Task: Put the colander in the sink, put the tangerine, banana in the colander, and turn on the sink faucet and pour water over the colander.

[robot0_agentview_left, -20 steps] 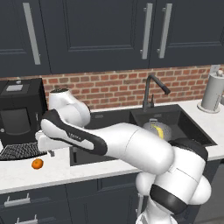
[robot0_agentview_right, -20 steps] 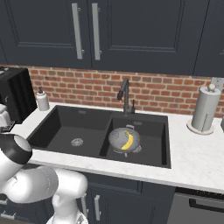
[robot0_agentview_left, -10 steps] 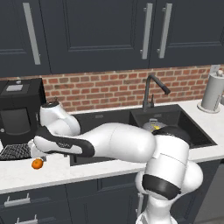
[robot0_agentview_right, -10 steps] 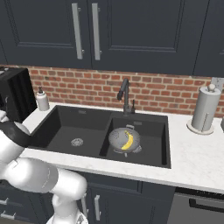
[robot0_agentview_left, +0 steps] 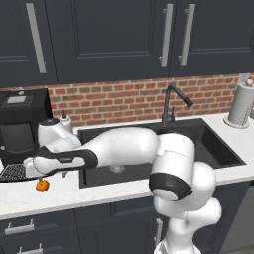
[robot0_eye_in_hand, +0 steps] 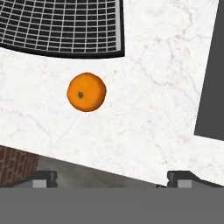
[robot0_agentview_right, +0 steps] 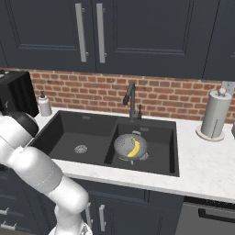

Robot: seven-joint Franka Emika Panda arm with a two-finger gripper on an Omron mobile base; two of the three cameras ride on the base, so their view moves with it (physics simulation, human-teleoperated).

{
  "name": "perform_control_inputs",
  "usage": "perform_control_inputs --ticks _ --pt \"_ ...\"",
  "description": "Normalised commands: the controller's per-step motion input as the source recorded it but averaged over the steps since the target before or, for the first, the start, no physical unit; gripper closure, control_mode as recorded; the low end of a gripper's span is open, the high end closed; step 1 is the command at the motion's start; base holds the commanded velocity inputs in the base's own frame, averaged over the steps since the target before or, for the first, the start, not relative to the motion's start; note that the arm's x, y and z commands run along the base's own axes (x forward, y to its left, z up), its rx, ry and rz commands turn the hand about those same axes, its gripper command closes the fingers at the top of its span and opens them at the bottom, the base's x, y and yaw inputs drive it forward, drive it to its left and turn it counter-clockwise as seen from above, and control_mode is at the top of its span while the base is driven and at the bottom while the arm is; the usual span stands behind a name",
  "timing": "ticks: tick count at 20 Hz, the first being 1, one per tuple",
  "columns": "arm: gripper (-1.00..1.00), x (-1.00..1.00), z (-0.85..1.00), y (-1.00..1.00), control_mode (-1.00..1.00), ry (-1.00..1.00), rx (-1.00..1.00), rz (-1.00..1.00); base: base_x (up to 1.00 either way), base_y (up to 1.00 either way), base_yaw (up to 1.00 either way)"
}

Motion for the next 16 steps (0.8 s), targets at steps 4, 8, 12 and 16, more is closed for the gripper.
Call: perform_control_inputs --ticks 4,8,12,16 --pt "-1.0 0.39 -0.29 0.51 -1.0 0.0 -0.03 0.0 0.0 0.0 0.0" --pt "-1.0 0.39 -0.28 0.27 -1.0 -0.02 -0.01 0.0 0.0 0.0 0.0" --pt "-1.0 0.1 -0.04 0.04 -1.0 0.0 -0.02 0.0 0.0 0.0 0.0" --pt "-1.0 0.0 0.0 0.01 -1.0 0.0 -0.01 0.0 0.0 0.0 0.0"
